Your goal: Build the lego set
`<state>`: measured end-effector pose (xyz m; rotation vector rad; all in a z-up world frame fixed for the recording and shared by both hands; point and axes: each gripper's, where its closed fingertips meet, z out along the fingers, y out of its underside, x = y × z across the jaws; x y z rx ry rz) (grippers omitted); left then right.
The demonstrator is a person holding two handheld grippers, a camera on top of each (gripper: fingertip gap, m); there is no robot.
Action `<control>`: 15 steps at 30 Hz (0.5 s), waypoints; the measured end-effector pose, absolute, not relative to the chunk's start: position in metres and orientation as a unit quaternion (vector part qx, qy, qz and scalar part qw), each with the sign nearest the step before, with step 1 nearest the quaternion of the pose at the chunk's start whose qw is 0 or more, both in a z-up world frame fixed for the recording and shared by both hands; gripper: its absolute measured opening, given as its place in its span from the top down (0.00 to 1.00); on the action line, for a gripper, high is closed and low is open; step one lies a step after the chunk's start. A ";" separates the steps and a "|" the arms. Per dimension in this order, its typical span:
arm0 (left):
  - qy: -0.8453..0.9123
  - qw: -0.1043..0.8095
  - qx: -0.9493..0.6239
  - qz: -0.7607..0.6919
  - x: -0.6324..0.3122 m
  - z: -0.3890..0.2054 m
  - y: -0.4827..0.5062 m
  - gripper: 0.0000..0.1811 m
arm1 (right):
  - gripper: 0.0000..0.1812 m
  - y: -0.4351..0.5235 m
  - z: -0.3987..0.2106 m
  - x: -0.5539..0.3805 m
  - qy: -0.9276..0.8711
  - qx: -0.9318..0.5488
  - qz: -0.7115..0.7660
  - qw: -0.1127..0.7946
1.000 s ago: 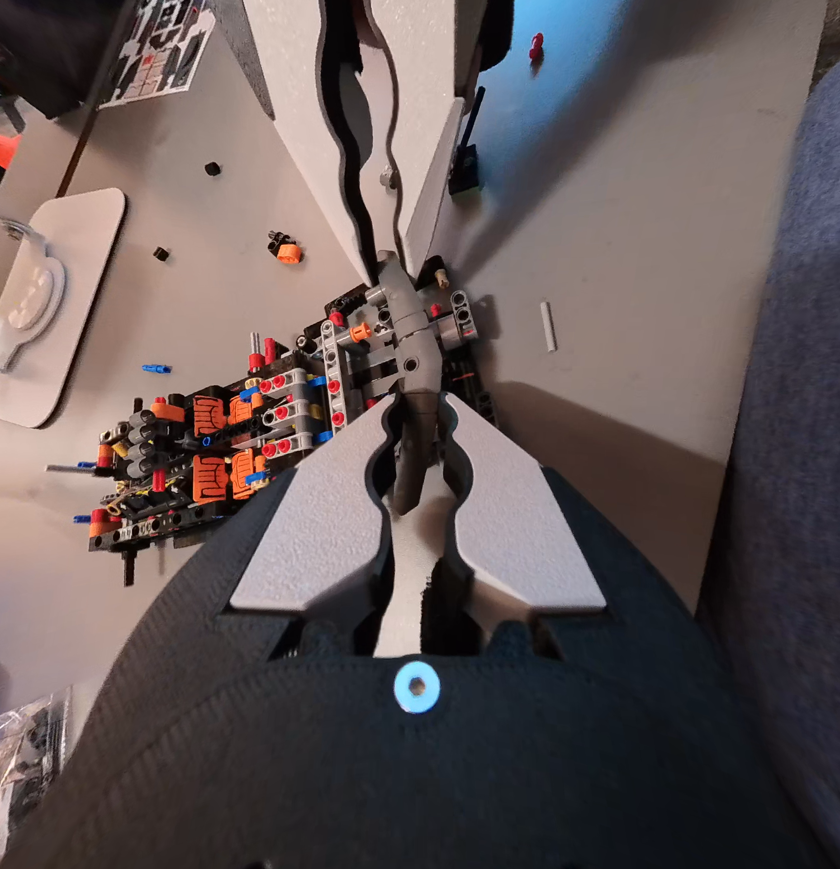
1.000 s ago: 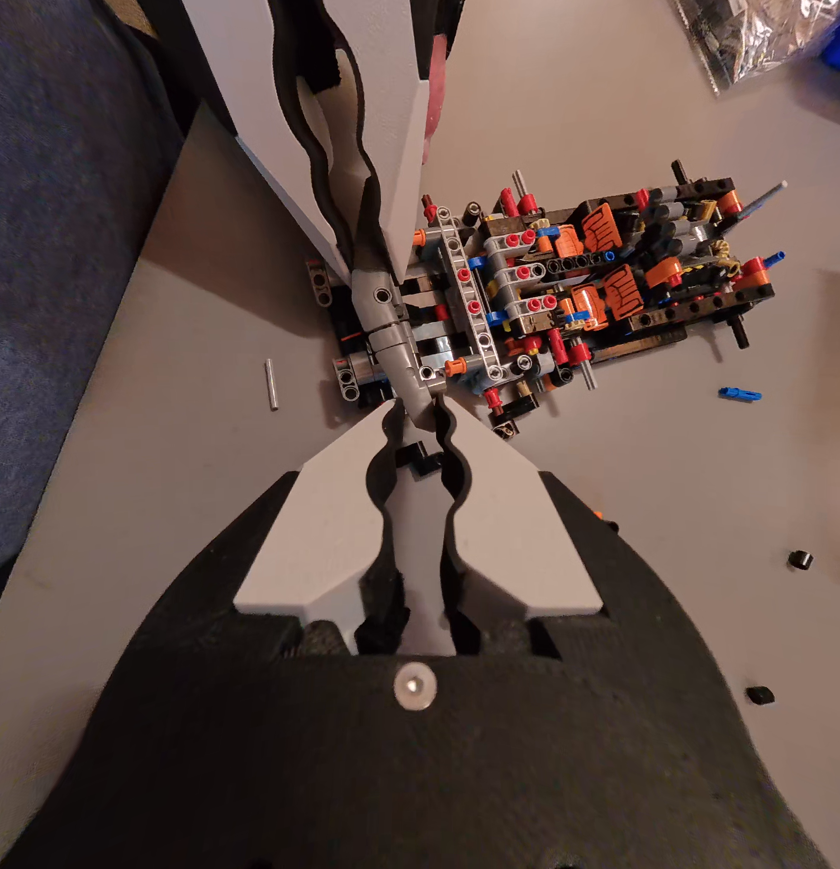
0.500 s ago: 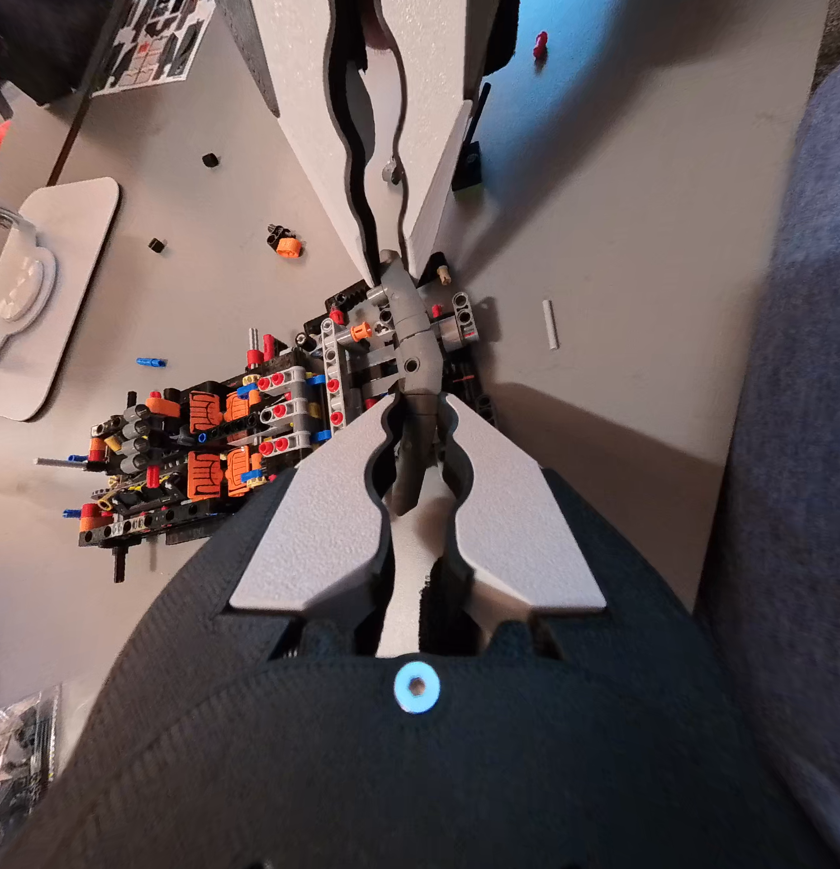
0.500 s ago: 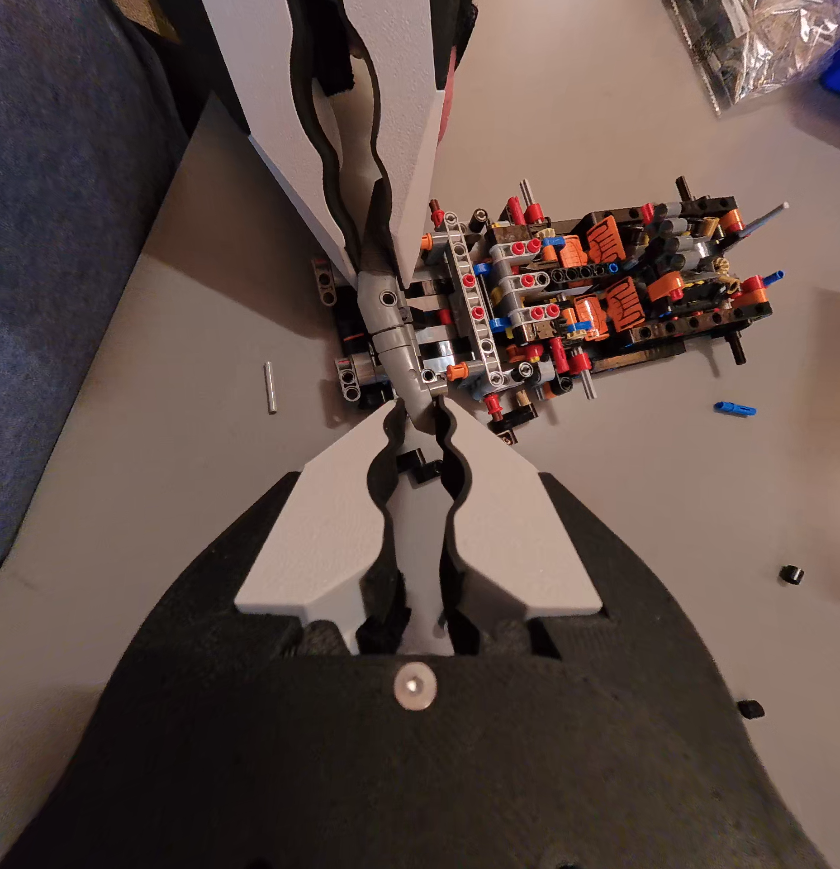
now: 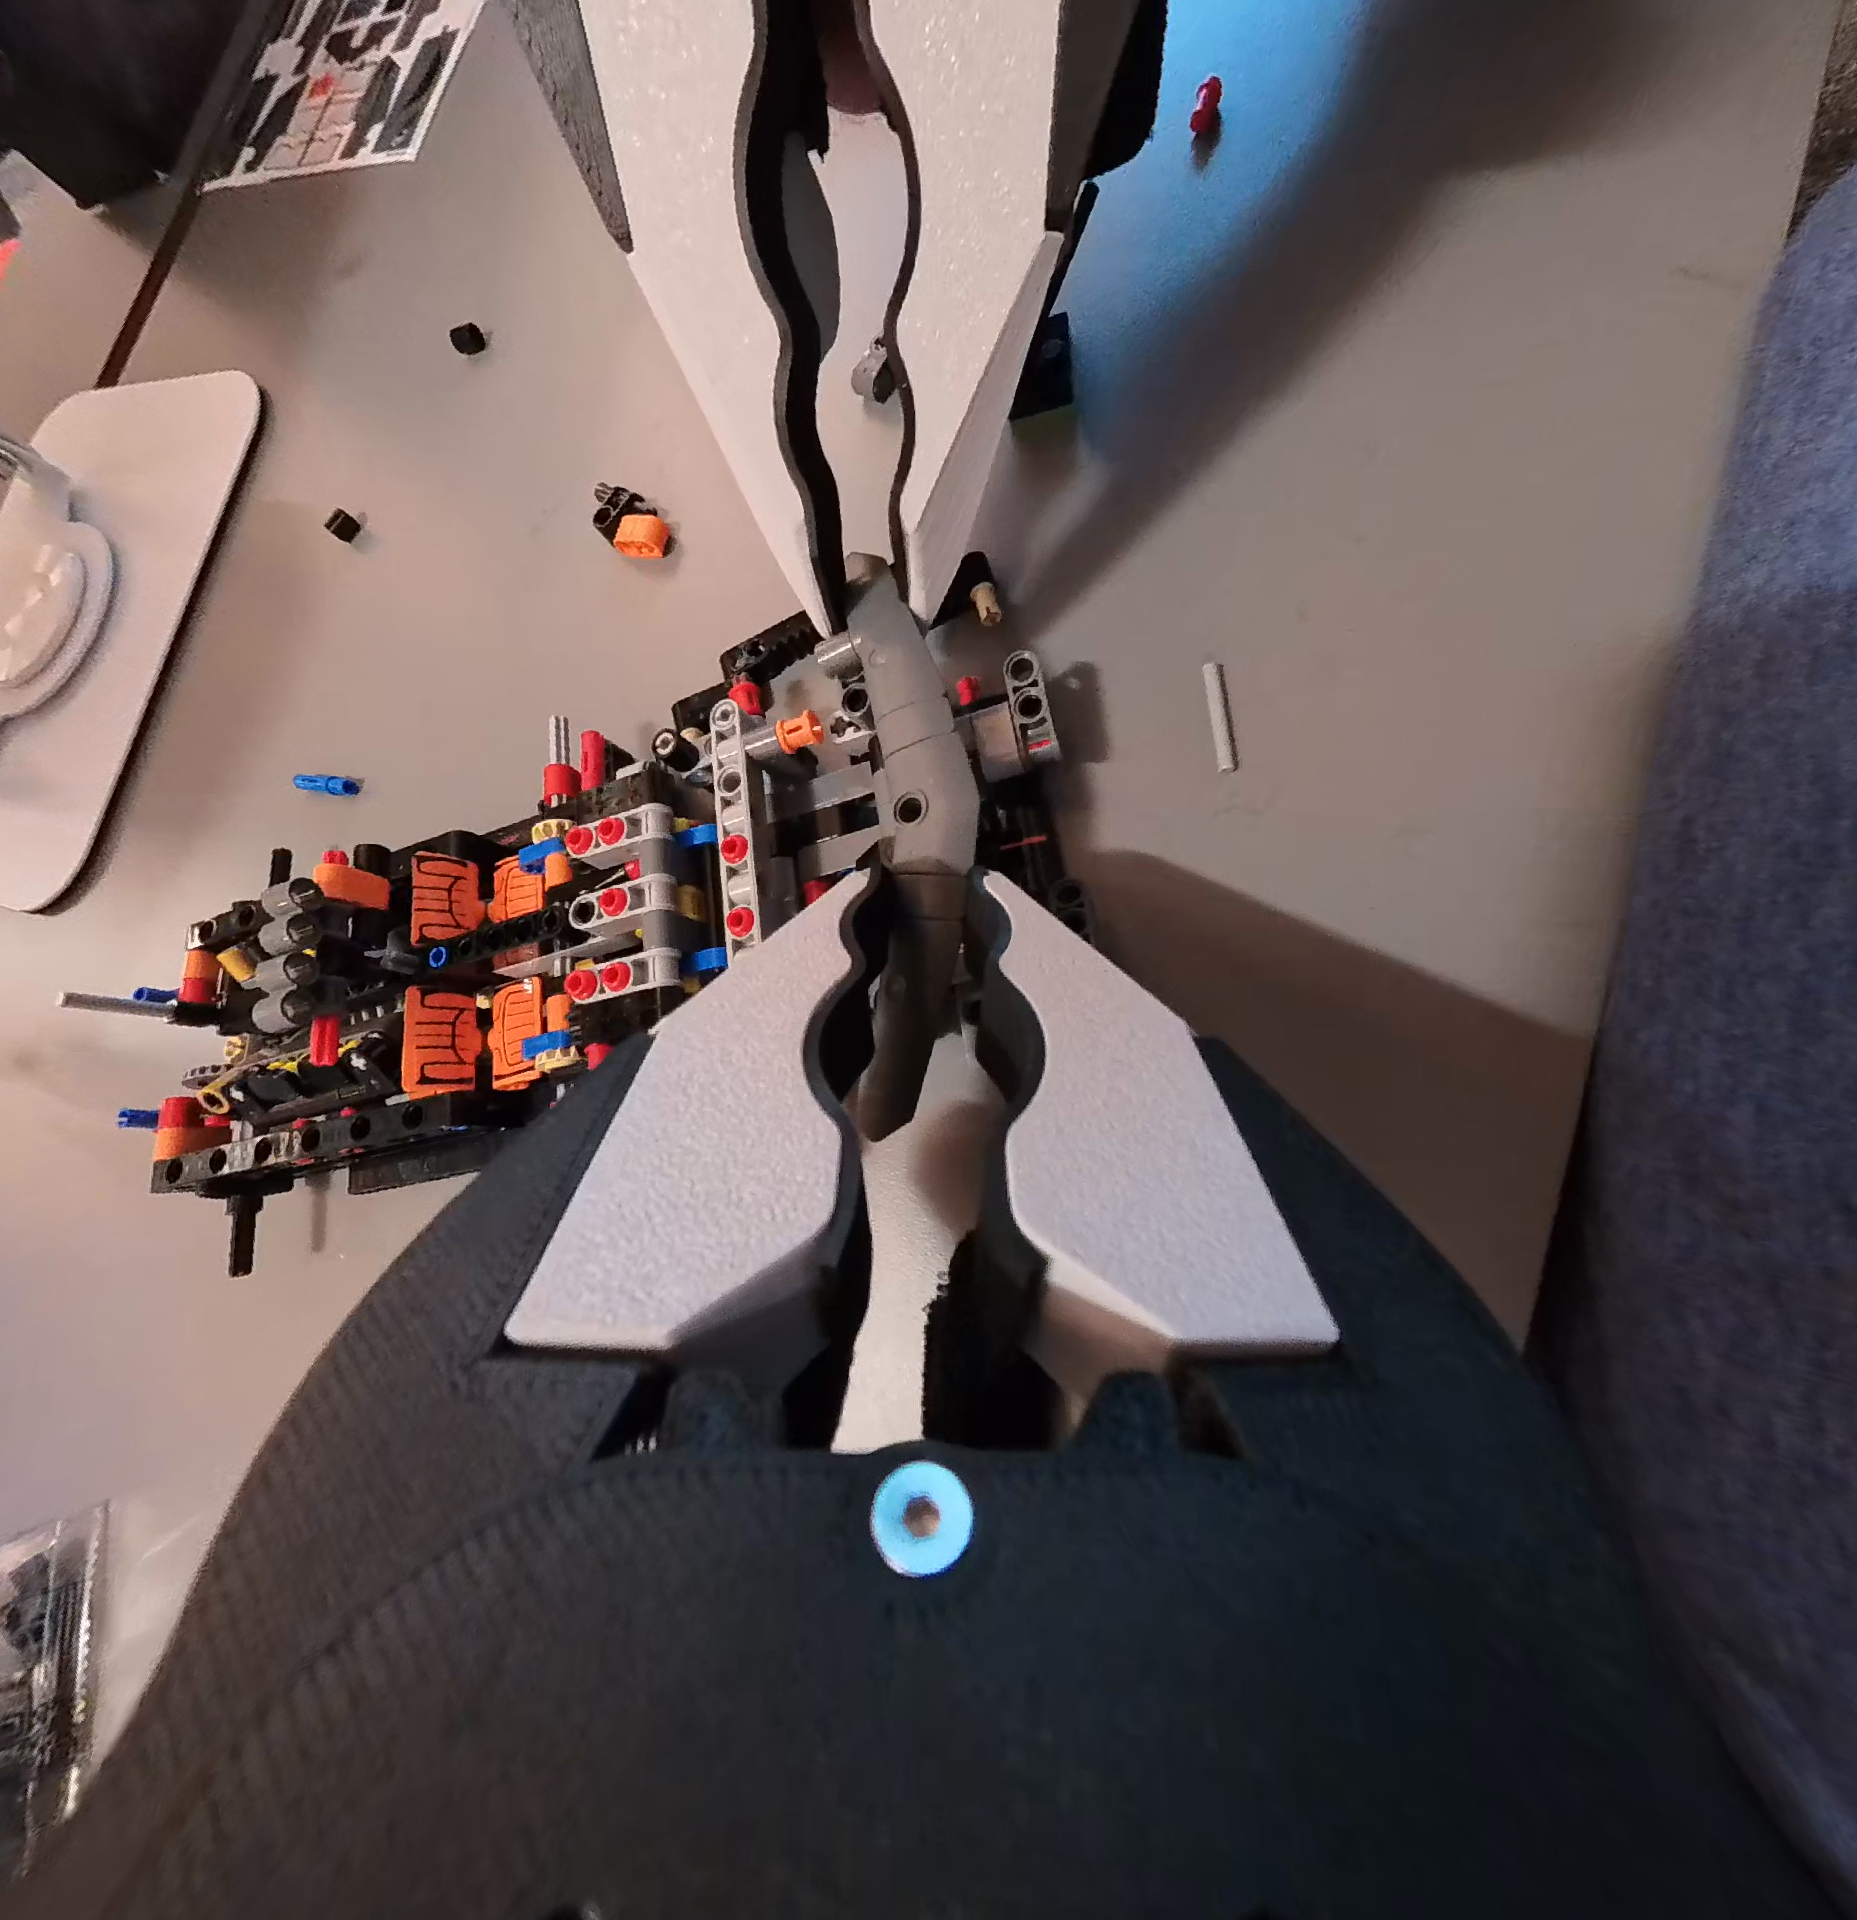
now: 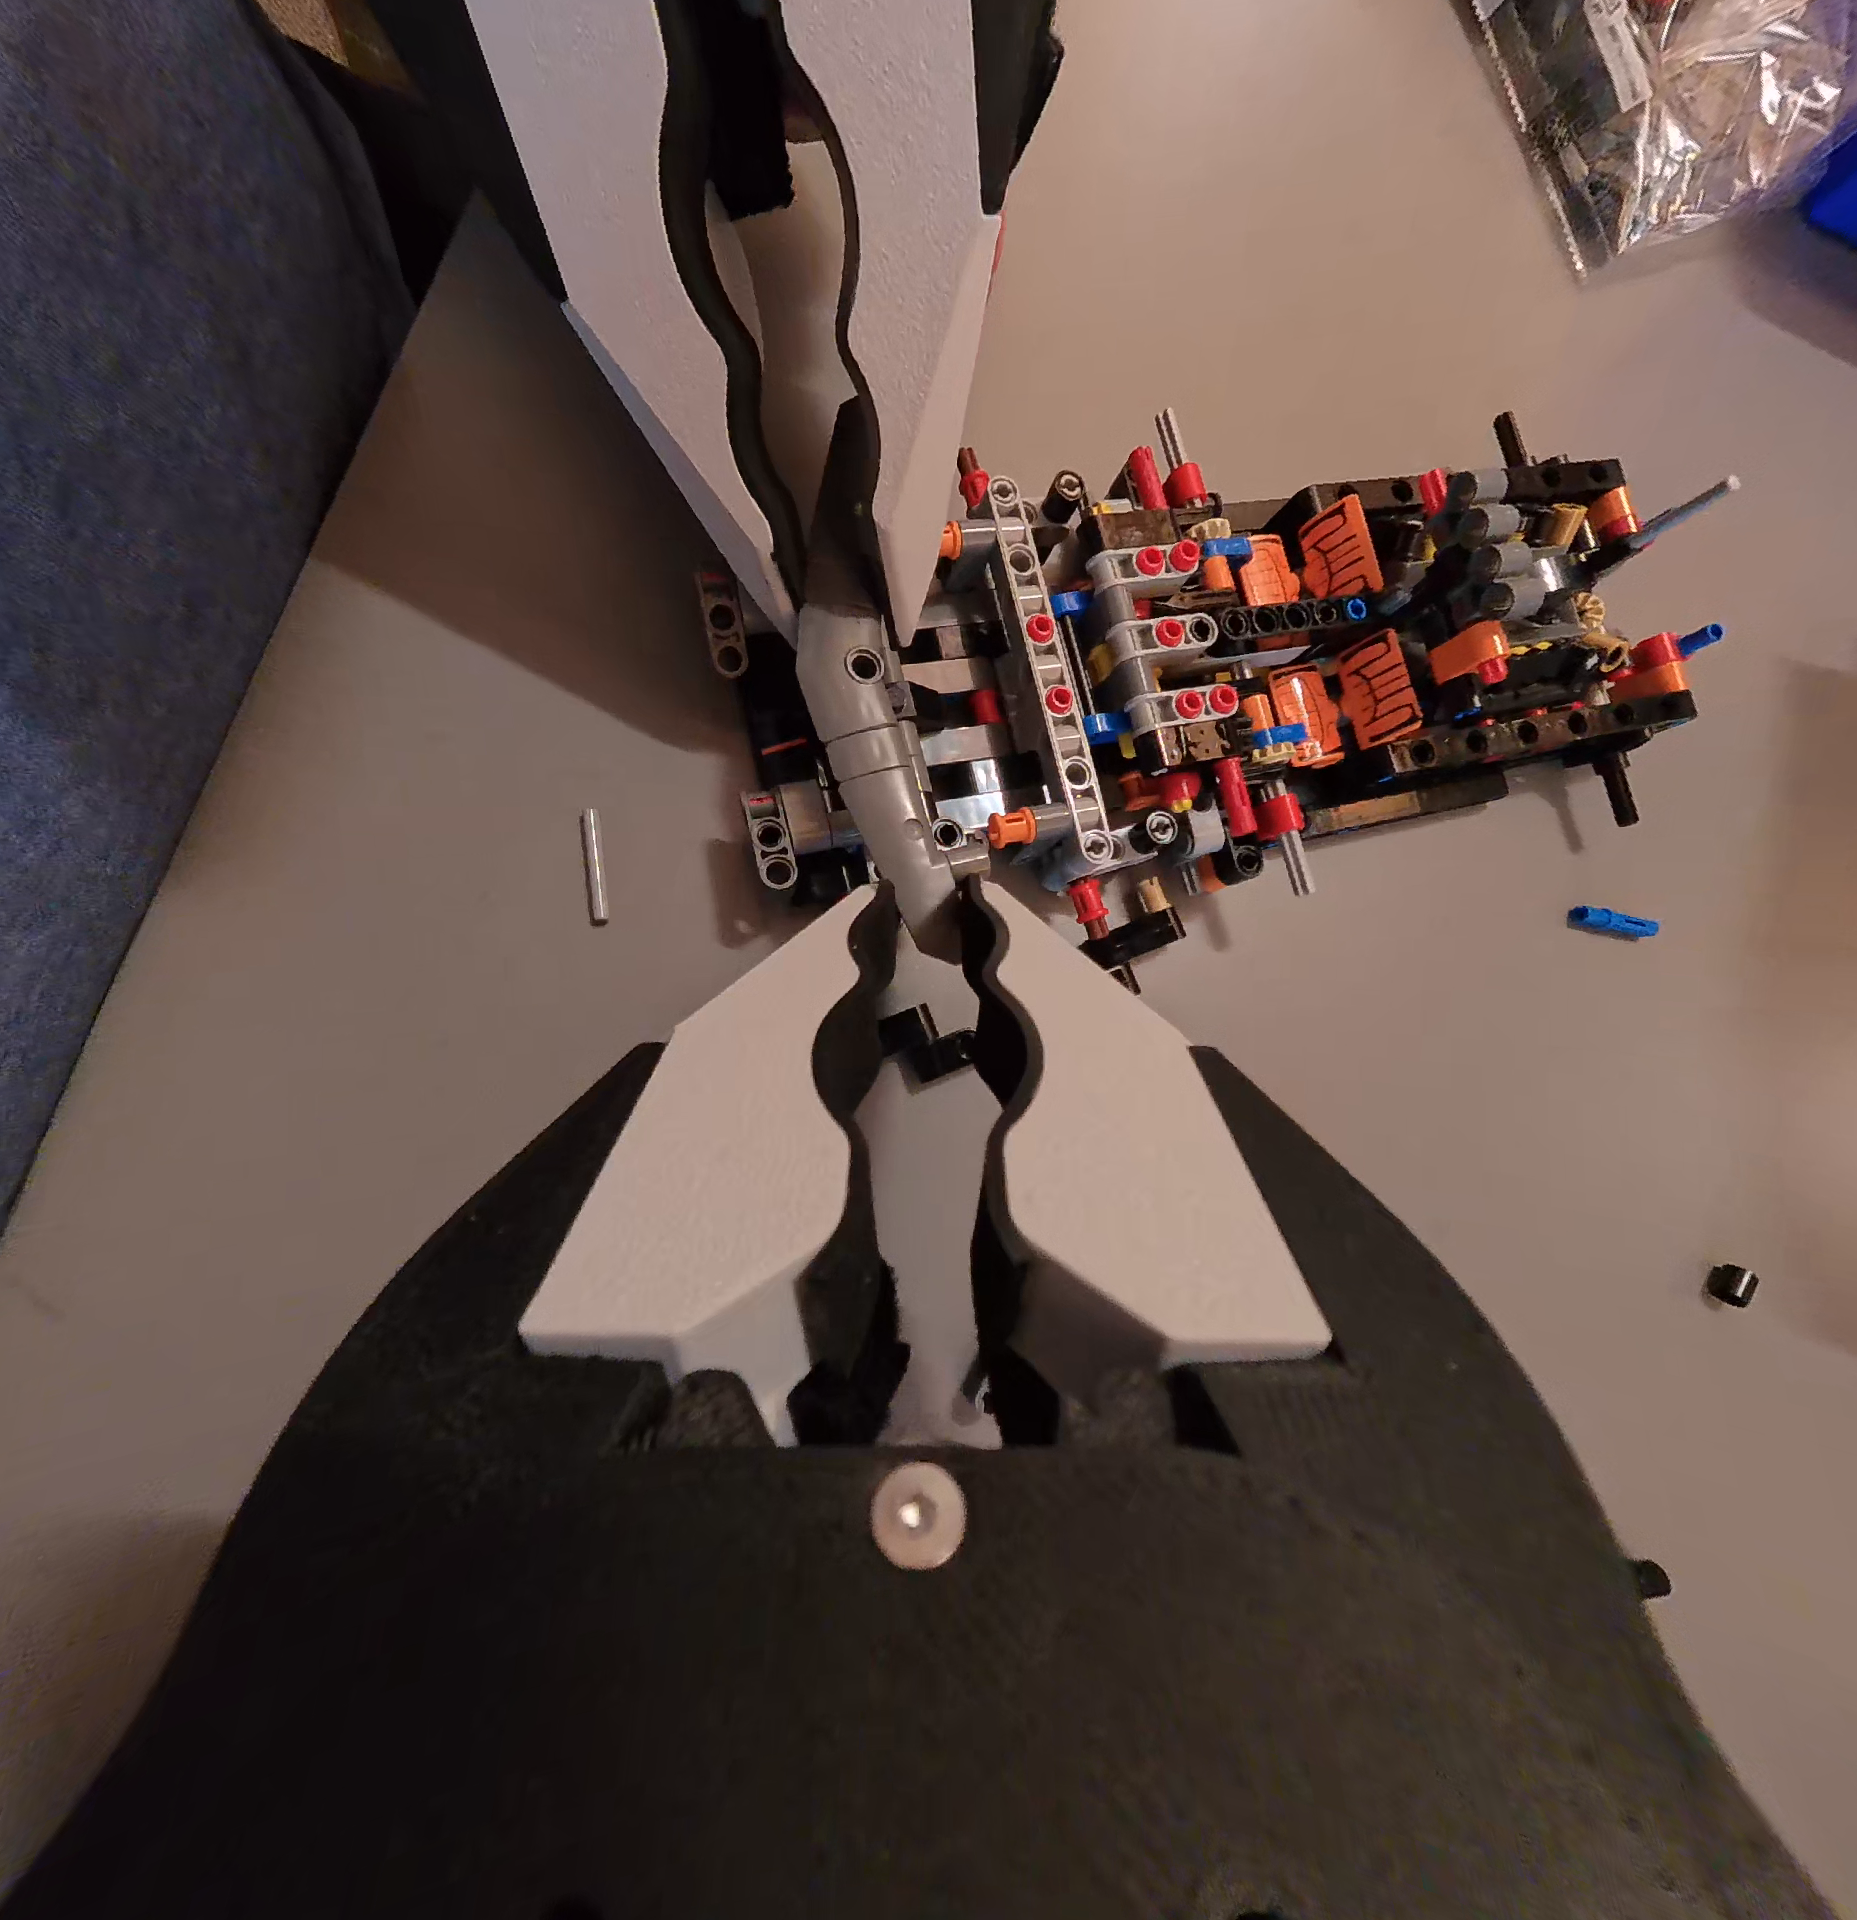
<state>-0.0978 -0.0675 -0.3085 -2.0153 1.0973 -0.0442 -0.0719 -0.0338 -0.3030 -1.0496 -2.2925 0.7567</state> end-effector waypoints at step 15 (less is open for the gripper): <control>0.438 0.411 -0.800 -0.021 -0.098 -0.307 -0.067 0.93 | 0.93 -0.033 -0.303 -0.072 -0.845 -0.383 0.276 0.252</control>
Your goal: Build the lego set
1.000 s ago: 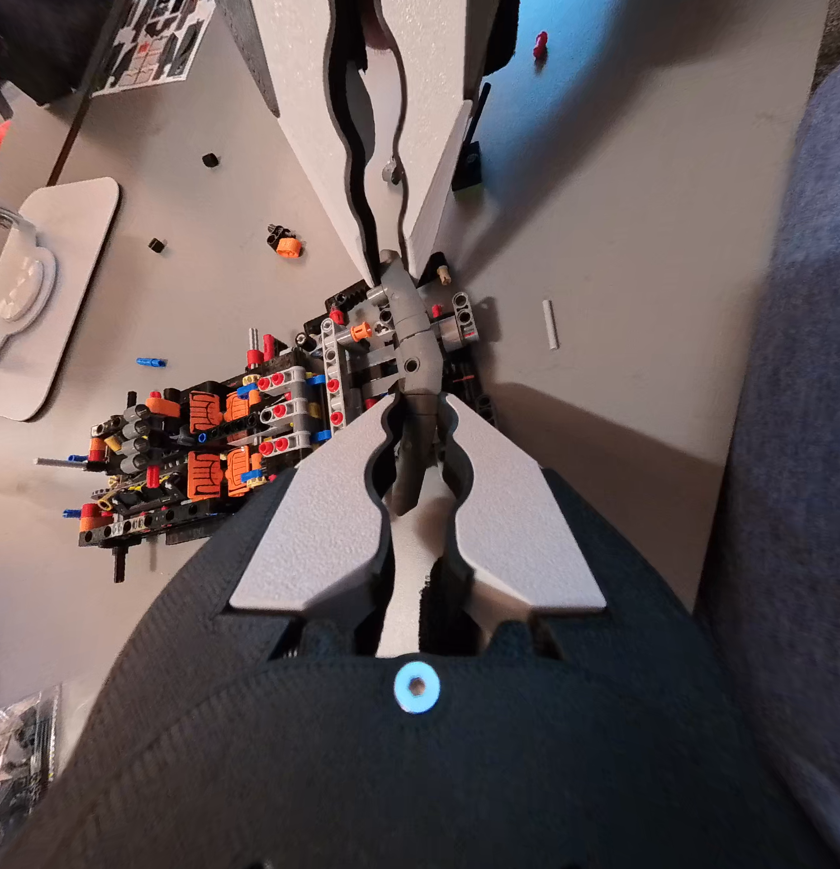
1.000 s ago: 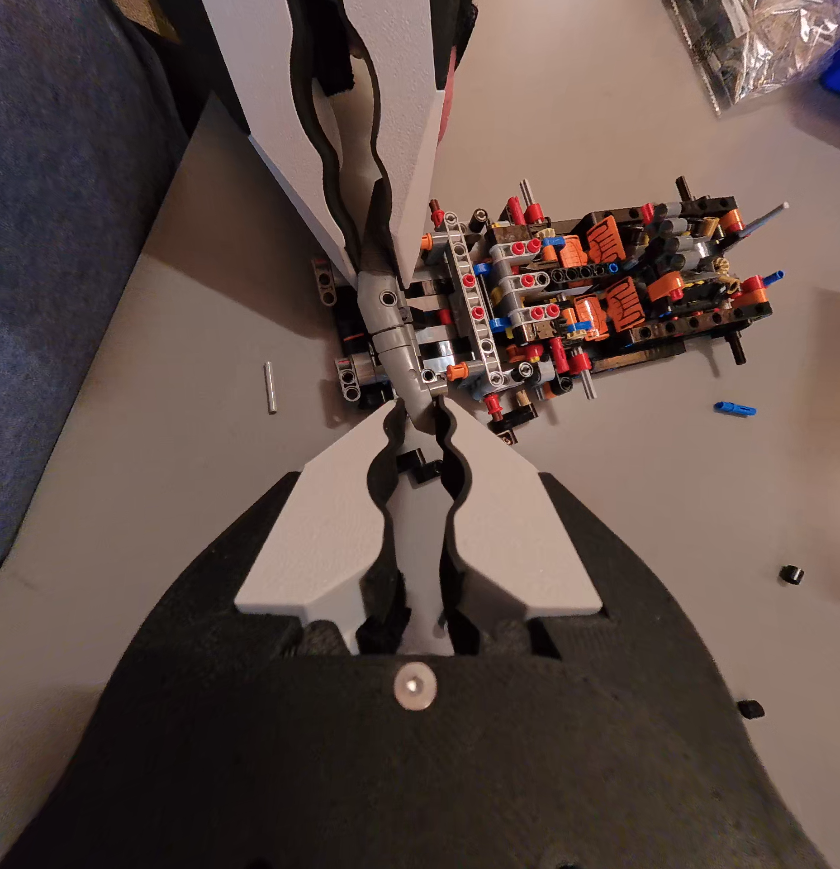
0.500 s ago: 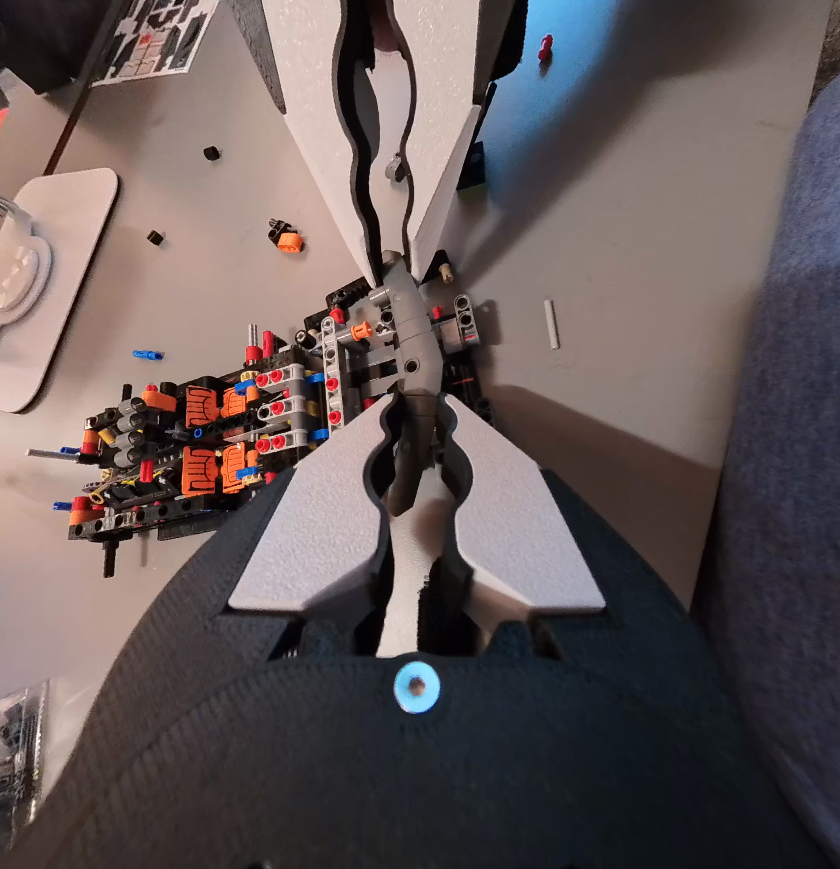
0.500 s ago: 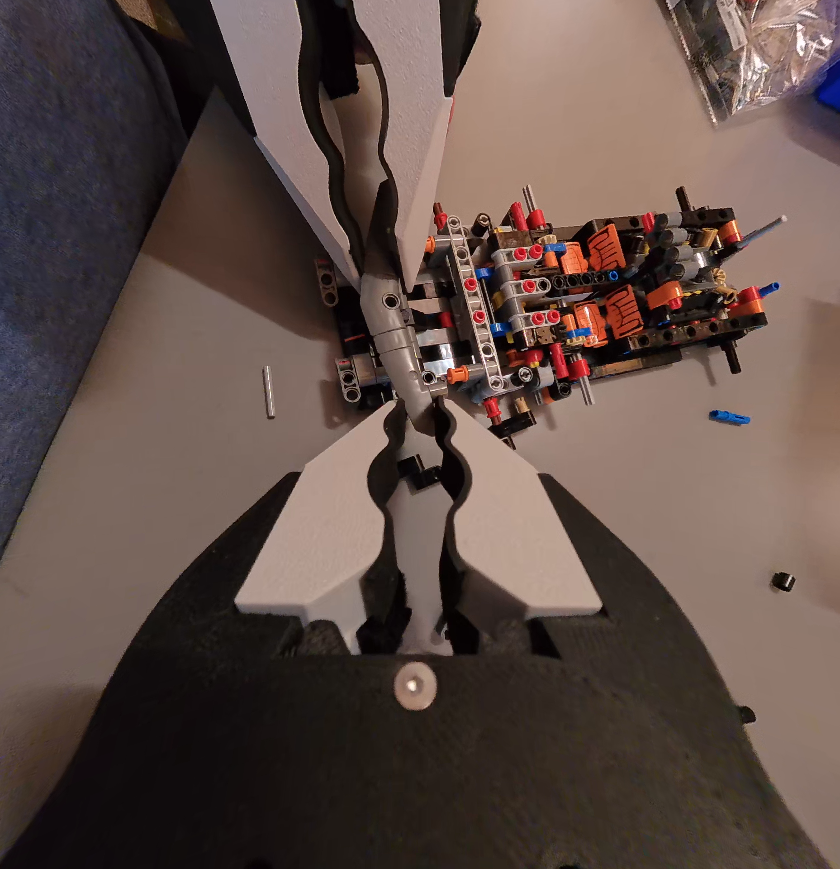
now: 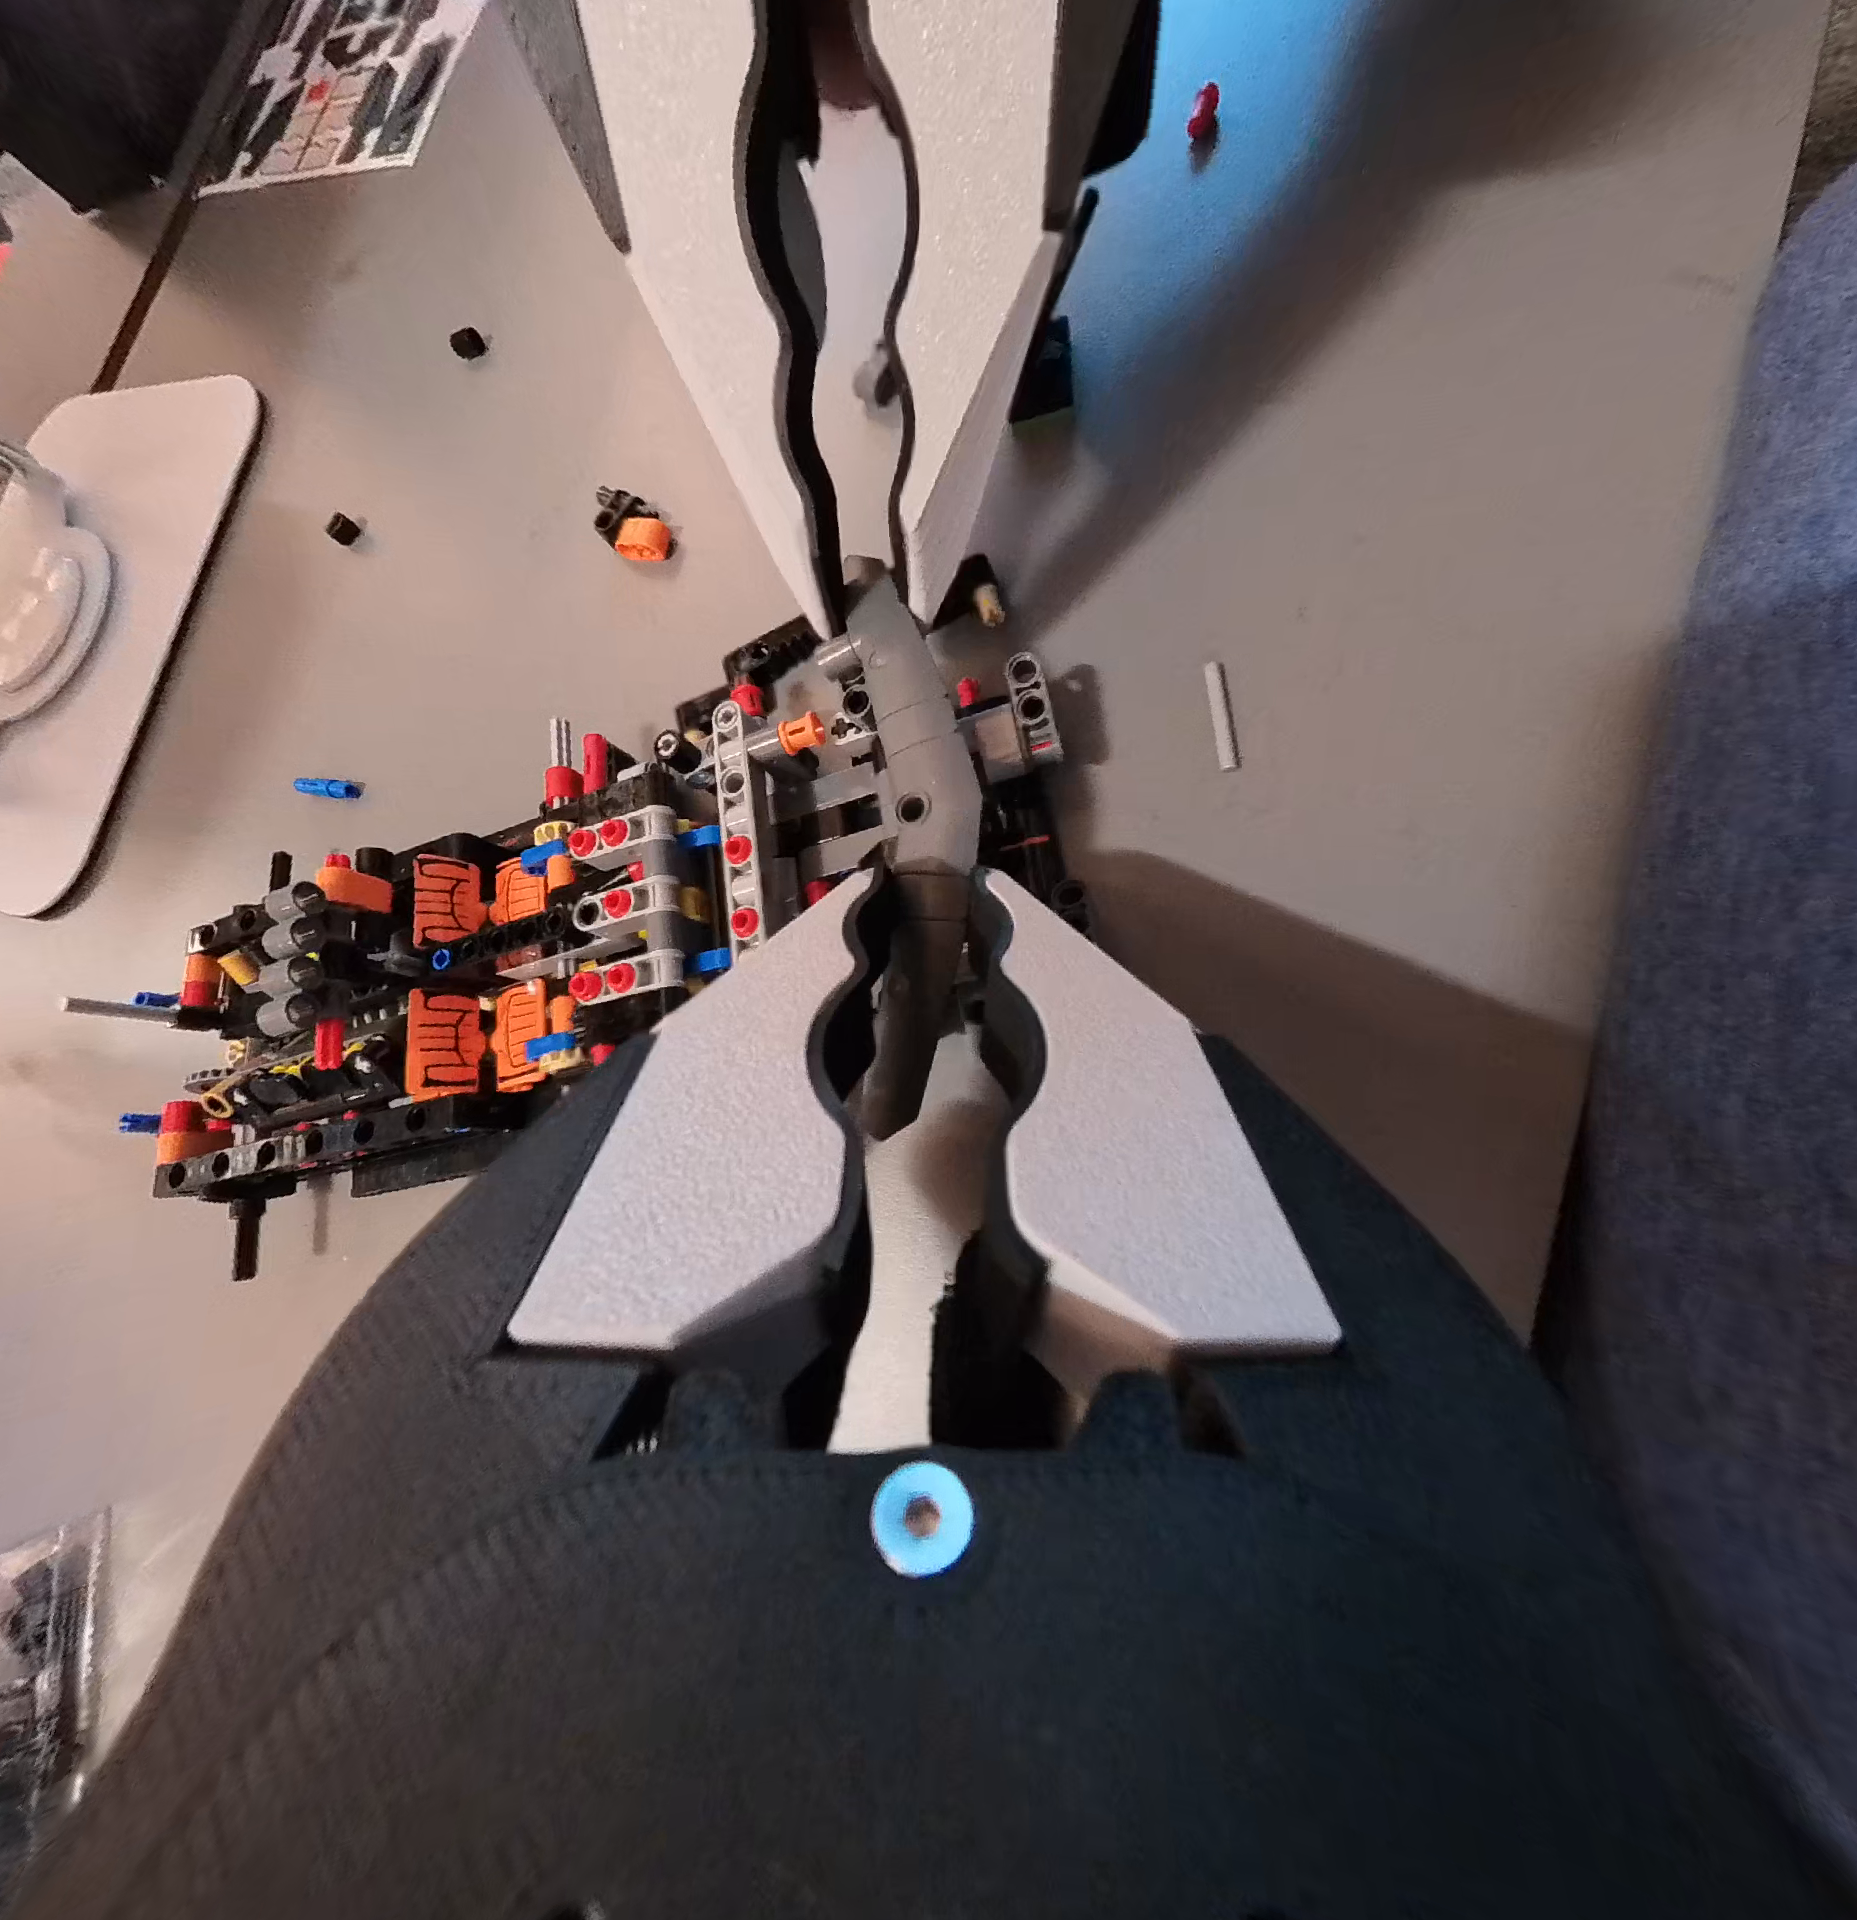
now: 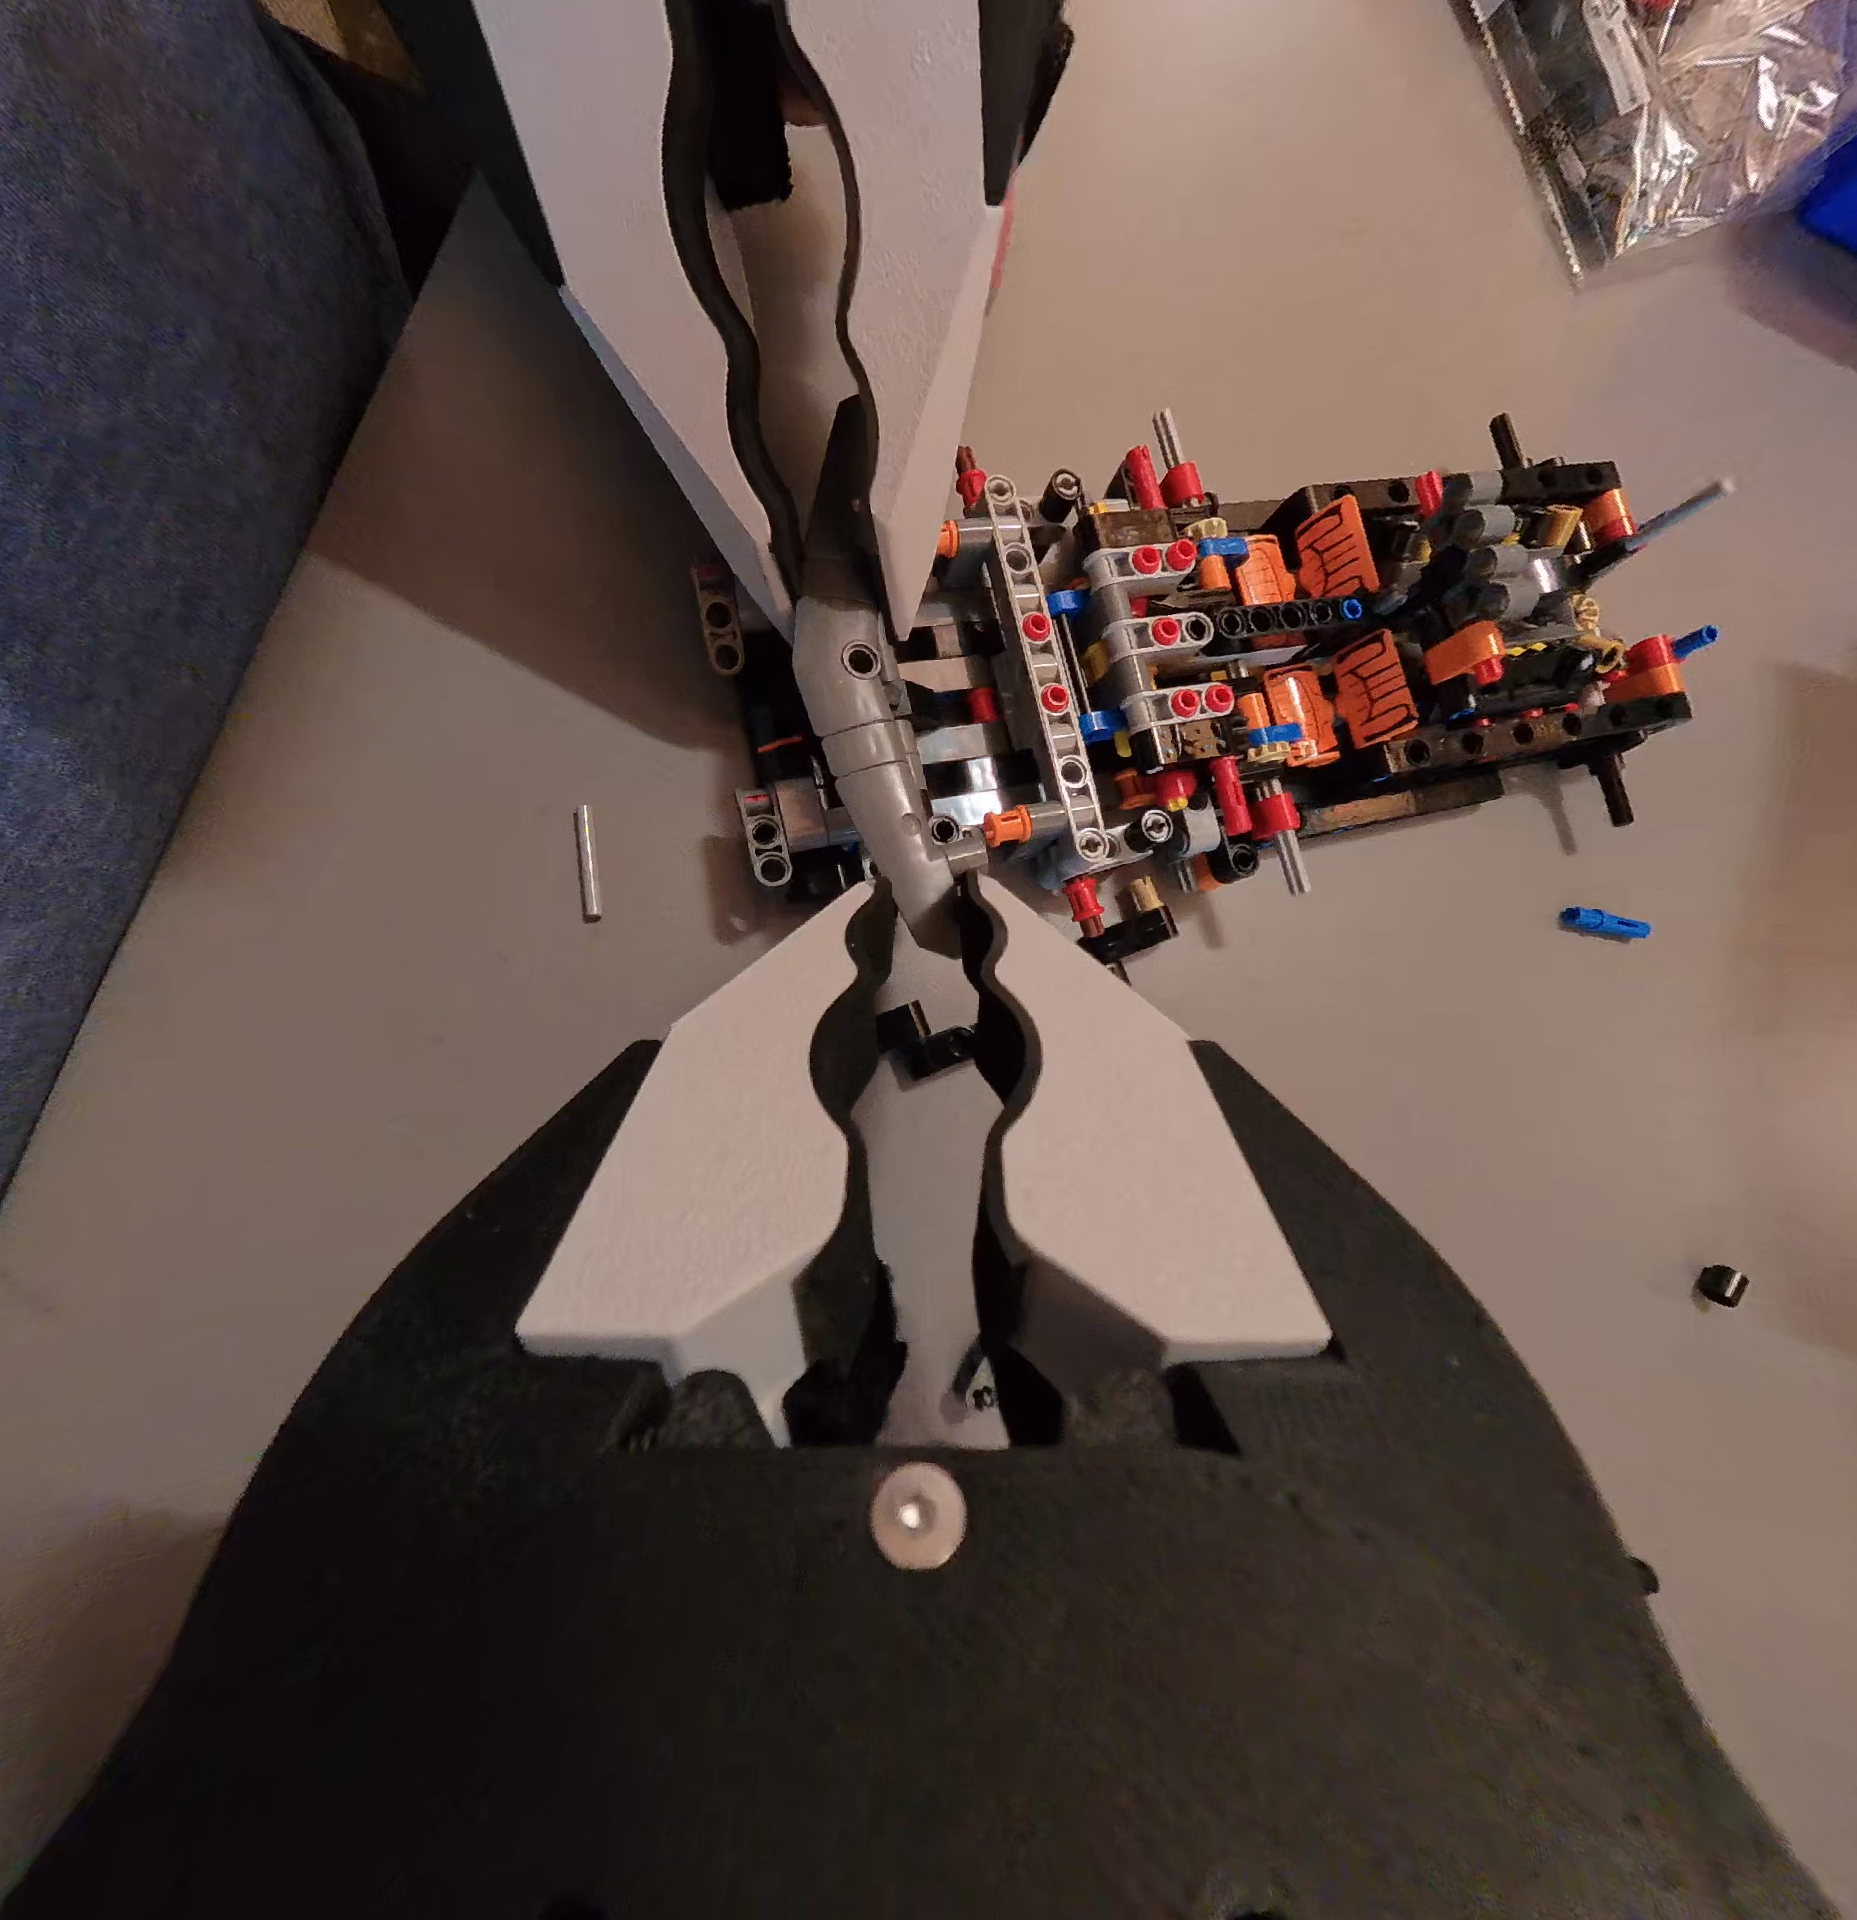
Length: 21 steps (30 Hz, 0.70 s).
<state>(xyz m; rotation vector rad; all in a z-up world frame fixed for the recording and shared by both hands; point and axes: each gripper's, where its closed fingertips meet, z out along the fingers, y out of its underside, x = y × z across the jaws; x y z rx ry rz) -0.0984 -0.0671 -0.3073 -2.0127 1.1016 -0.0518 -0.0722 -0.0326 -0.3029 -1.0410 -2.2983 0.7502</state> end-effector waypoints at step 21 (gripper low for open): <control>0.374 0.407 -0.833 0.002 -0.134 -0.309 -0.084 0.94 | 0.94 -0.027 -0.304 -0.072 -0.838 -0.394 0.299 0.231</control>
